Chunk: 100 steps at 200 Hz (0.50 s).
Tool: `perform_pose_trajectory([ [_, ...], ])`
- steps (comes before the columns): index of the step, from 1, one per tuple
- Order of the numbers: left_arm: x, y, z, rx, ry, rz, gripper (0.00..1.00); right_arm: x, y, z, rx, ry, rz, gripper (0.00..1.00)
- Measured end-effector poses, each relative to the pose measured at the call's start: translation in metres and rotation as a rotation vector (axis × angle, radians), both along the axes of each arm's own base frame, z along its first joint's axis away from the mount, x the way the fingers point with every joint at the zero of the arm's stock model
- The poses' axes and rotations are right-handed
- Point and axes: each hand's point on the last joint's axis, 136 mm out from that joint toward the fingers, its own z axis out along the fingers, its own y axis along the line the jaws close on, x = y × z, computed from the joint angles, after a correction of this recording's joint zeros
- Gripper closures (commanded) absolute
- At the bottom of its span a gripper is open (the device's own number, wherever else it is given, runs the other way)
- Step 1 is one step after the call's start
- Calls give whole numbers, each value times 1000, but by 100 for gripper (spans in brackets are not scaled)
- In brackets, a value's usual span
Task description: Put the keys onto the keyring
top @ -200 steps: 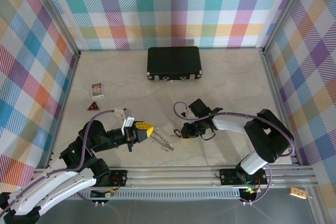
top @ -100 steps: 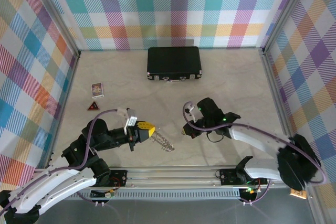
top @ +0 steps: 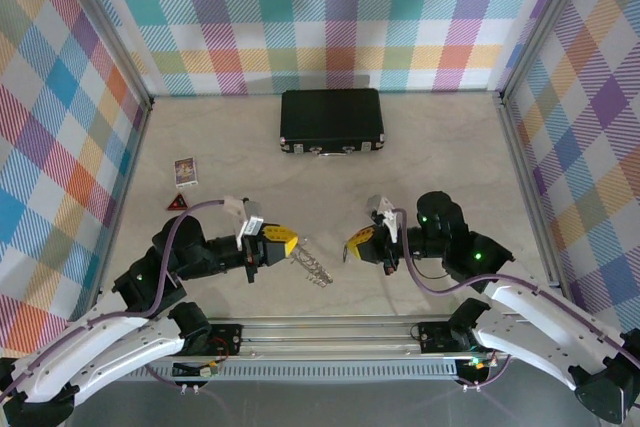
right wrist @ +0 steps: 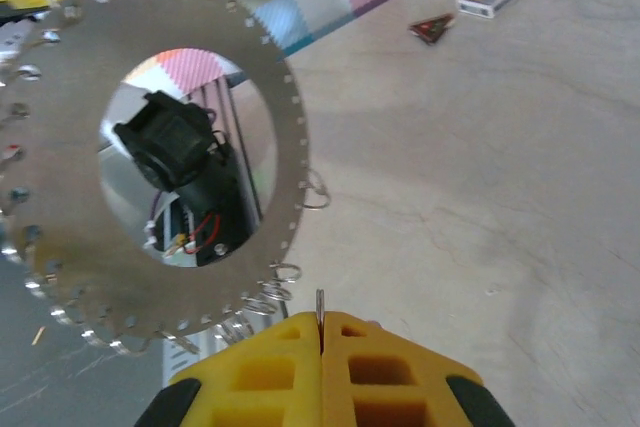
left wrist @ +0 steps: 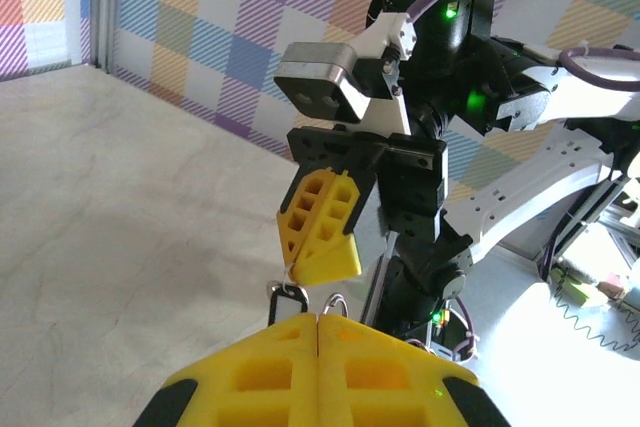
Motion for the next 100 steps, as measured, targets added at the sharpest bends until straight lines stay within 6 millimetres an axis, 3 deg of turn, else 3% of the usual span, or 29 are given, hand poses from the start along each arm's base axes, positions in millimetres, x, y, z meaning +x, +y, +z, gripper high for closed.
perform_pose_trajectory([
  [50, 0, -8, -5, 40, -3, -37, 100, -14, 6, 37, 76, -60, 82, 100],
  [100, -4, -15, -6, 53, -8, -86, 100, -19, 10, 61, 107, -107, 104, 100],
])
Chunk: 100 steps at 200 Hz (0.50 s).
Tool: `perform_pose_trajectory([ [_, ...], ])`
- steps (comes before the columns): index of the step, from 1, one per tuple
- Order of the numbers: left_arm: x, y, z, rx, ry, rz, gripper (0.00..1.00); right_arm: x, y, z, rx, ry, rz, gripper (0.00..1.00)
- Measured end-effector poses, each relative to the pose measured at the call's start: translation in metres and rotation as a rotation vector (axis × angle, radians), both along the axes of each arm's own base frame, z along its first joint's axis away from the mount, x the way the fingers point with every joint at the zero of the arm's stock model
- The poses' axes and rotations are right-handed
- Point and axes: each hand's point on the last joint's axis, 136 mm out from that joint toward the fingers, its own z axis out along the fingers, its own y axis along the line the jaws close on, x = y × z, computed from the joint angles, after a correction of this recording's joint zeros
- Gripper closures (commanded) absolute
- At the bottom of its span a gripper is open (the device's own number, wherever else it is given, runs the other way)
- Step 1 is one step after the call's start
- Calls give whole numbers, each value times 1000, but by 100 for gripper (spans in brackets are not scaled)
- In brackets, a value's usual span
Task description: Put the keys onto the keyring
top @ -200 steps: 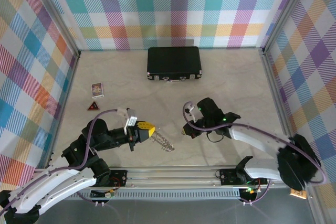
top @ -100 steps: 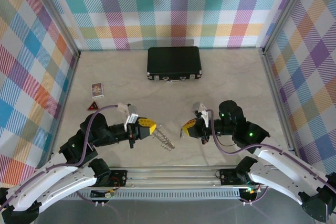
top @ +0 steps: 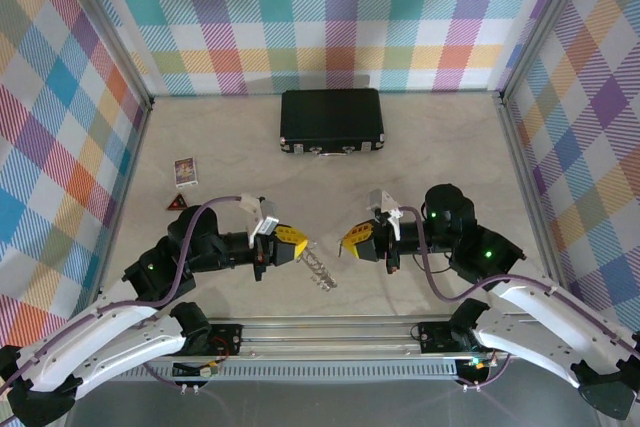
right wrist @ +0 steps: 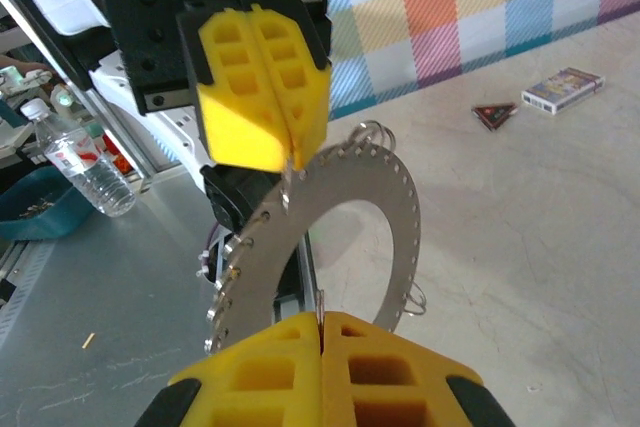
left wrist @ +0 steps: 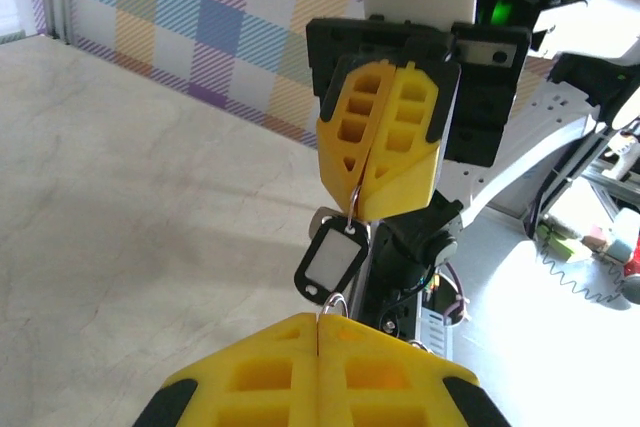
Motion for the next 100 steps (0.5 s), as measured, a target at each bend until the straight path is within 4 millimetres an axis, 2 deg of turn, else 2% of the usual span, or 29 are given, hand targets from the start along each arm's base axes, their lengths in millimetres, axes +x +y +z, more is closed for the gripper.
perform_pose_trajectory([
  [47, -1, -3, -1, 3, 1, -15, 100, 1, 7, 10, -11, -13, -3, 100],
  [100, 3, -6, -6, 17, 8, -11, 100, 8, 15, -2, -58, 9, -24, 100],
])
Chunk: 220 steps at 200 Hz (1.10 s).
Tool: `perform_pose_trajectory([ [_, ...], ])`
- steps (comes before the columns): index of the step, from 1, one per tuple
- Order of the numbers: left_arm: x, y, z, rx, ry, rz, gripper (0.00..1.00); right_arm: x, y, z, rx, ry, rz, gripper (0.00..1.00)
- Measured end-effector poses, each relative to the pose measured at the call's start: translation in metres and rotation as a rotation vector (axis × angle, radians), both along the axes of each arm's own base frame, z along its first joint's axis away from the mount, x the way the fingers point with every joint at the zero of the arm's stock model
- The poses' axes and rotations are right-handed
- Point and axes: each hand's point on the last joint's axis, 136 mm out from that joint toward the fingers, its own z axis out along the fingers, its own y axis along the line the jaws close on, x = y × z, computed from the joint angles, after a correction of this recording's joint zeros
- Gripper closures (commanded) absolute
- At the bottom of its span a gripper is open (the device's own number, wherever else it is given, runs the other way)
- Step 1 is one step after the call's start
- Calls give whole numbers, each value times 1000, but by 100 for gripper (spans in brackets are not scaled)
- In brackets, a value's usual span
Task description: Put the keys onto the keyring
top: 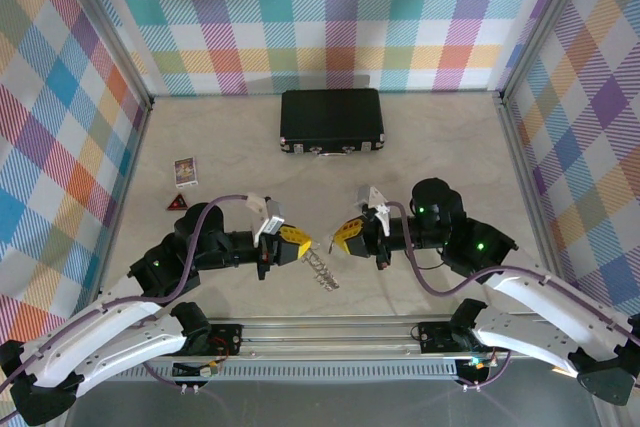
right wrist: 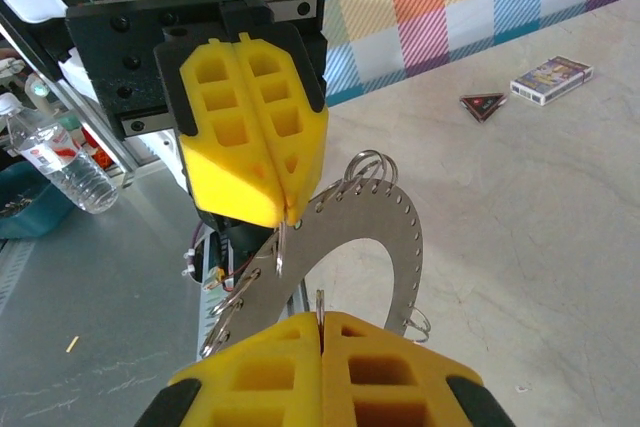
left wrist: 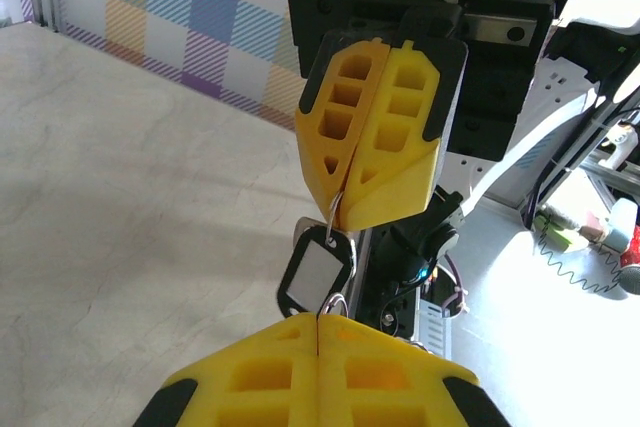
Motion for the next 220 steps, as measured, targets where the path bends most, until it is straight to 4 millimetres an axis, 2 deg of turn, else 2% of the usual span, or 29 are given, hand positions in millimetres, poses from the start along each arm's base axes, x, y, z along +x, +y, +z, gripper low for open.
perform_pose_trajectory([
  [58, 8, -1, 8, -27, -39, 33, 100, 1, 6, -8, -25, 29, -1, 100],
  [148, 11, -2, 8, -34, -52, 42, 100, 1, 8, -2, -15, 45, -12, 100],
  [220, 11, -2, 3, -26, -46, 42, 100, 4, 14, -5, -18, 71, -17, 100],
])
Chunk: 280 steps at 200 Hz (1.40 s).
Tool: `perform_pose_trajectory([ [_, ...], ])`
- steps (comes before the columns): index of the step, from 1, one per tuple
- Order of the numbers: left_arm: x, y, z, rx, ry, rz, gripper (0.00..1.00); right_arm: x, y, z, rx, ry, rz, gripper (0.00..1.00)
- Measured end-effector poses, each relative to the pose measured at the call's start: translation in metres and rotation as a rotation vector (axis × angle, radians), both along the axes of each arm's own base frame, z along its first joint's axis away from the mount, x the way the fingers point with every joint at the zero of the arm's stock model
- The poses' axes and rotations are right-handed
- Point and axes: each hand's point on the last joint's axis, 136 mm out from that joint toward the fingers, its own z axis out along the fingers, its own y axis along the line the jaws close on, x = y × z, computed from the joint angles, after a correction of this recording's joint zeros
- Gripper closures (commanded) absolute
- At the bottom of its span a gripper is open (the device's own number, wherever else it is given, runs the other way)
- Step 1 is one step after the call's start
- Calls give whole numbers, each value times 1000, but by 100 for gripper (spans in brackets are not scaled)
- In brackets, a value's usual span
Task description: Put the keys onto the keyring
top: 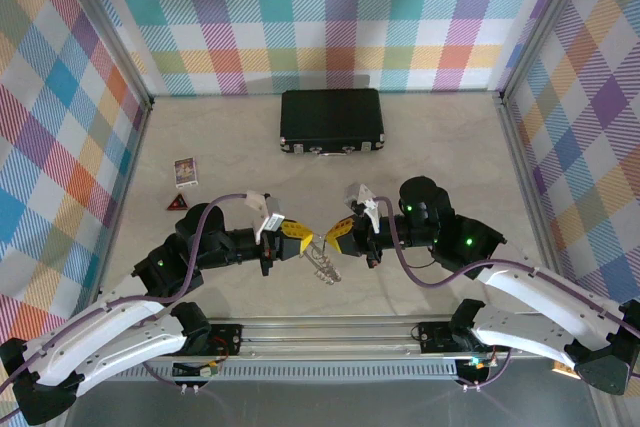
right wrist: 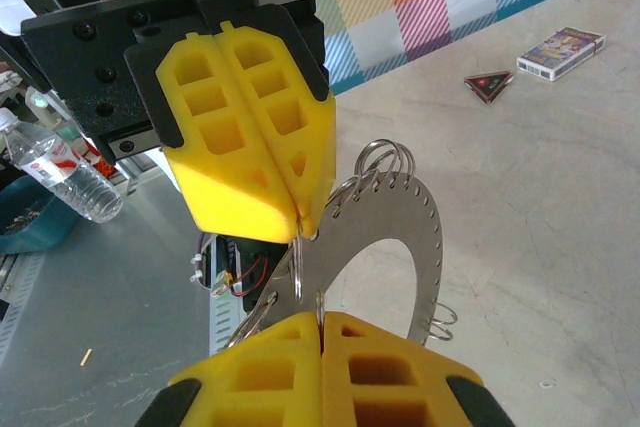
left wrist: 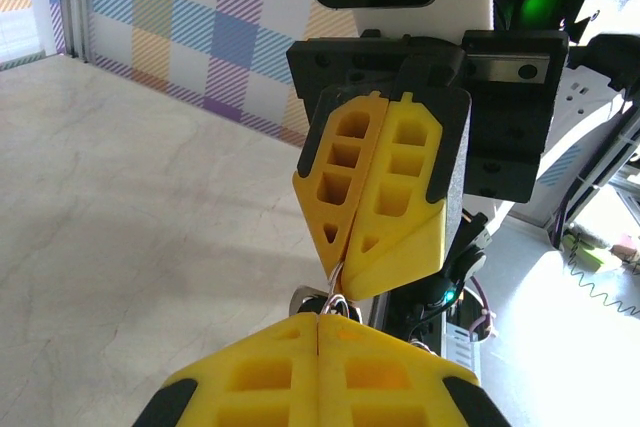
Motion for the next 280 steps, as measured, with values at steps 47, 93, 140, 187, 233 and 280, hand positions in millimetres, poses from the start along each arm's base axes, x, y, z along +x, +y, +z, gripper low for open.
perform_pose_trajectory([
  [47, 0, 0, 0, 1, -3, 0, 100, 0, 1, 1, -1, 2, 2, 100],
  [93, 0, 1, 1, 1, -14, 4, 100, 3, 2, 8, 6, -12, -16, 100],
  [140, 2, 1, 1, 6, -30, 11, 100, 11, 1, 11, -27, -4, -61, 100],
  [187, 2, 1, 0, 8, -31, 12, 100, 9, -1, 5, -50, 23, -61, 100],
  [233, 5, 2, -5, 18, -29, 30, 100, 2, 0, 3, -58, 32, -39, 100],
  [280, 7, 2, -7, 23, -29, 36, 100, -4, 2, 2, -62, 35, -17, 100],
])
